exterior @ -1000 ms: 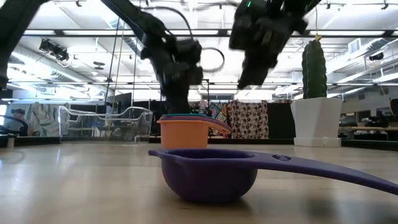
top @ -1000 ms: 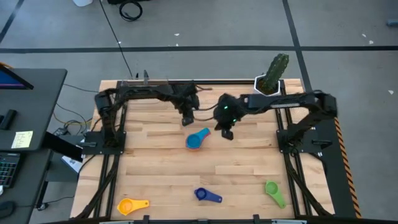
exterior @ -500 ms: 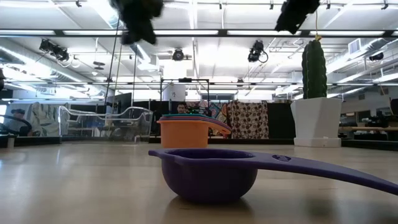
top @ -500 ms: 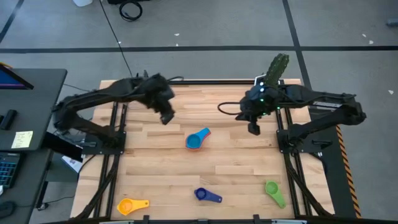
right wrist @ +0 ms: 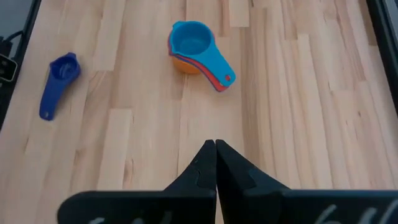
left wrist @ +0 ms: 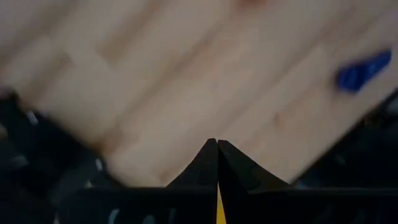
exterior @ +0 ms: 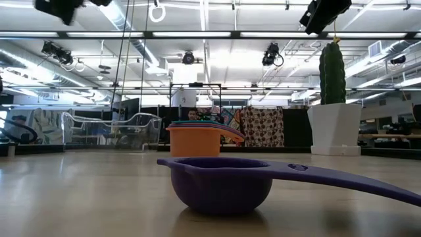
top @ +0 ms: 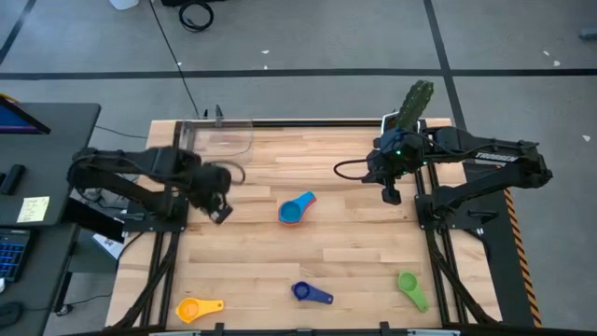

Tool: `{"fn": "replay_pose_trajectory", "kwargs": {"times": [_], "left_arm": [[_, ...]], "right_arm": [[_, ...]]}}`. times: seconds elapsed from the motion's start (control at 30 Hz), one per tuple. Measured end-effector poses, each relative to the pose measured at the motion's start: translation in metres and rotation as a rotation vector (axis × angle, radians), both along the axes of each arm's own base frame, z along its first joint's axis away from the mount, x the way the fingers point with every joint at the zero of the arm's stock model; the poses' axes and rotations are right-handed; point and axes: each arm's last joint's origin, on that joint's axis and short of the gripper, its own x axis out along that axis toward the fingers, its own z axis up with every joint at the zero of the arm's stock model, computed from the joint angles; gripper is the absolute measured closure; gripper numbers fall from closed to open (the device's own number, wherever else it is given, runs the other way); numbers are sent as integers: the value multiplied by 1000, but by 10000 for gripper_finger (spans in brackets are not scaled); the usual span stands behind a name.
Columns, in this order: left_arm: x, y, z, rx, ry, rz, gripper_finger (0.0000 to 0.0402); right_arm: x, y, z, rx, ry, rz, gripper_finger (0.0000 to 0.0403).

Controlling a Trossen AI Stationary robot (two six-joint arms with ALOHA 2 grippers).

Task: Nest measuring cups in basket
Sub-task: Stack the yellow nest measuring cup on top of the light blue nest measuring cup

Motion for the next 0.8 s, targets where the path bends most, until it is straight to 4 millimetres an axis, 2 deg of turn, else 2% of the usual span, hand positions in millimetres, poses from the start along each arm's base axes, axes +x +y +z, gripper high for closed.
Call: {"fn": "replay_pose_trajectory", "kwargs": {"times": [0.2,0.37,0.53,0.8], "left_arm": [[-6,-36,-6,-131,133,-17,398],[-13,-59,-5,-188,169,71,394],[-22,-76,-5,-188,192,131,388],[-23,-110,-20,-131,272,57,355]], "right_arm": [[-1,0,0,0,0,0,401],[-1,0,0,0,0,-1,400],[-1,0,0,0,0,-1,398],[-1,0,0,0,1,-1,397]]}}
